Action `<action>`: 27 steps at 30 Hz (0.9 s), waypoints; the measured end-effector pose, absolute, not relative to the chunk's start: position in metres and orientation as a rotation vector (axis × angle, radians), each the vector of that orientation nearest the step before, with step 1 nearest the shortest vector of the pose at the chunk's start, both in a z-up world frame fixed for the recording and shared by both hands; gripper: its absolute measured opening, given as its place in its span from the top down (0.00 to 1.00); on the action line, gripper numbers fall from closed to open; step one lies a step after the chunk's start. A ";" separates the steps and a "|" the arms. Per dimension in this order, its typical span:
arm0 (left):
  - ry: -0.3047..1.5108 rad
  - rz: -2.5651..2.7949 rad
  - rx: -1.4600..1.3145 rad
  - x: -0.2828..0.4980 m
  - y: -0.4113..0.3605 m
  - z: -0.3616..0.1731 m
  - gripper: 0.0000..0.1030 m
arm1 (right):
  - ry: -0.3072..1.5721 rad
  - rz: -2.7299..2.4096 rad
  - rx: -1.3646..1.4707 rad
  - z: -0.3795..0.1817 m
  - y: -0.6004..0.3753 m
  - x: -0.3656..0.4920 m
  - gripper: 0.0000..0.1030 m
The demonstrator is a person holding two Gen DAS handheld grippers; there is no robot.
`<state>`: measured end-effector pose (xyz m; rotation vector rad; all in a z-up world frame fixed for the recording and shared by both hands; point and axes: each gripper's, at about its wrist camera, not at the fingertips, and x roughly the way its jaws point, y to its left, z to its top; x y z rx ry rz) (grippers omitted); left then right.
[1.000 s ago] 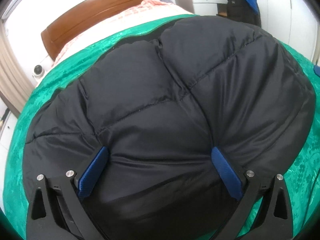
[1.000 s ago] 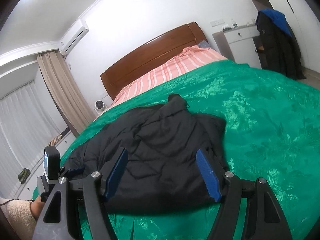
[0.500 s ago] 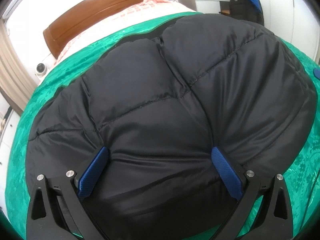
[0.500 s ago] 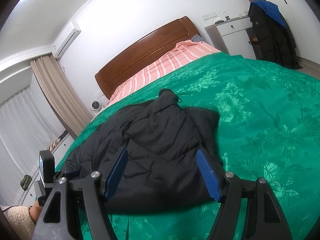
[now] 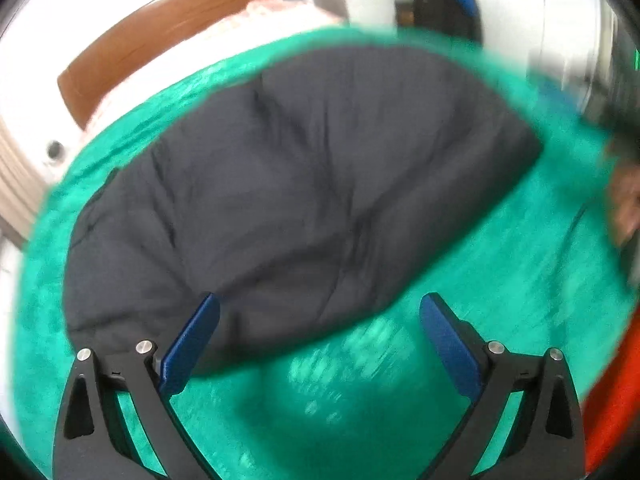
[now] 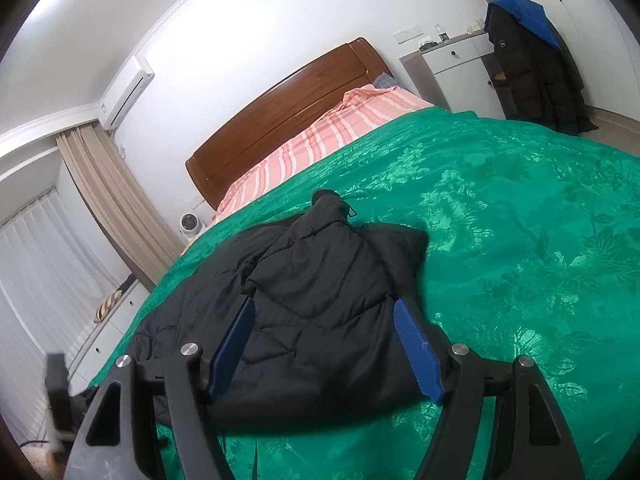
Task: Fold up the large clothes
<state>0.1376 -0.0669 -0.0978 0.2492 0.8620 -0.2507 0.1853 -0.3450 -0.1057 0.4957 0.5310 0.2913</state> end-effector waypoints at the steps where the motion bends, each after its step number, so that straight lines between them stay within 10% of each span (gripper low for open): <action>1: 0.837 -0.286 0.172 0.147 -0.060 -0.080 0.02 | 0.534 0.296 0.502 -0.106 -0.345 0.186 0.30; 8: 0.774 -0.503 -0.275 0.267 -0.038 -0.010 0.02 | 0.547 0.316 0.508 -0.107 -0.344 0.188 0.30; 16: 0.844 -0.367 -0.336 0.373 -0.040 -0.044 0.02 | 0.570 0.334 0.547 -0.111 -0.350 0.192 0.29; 27: 0.930 -0.568 -0.278 0.279 -0.052 -0.096 0.02 | 0.650 0.270 0.659 -0.131 -0.375 0.206 0.29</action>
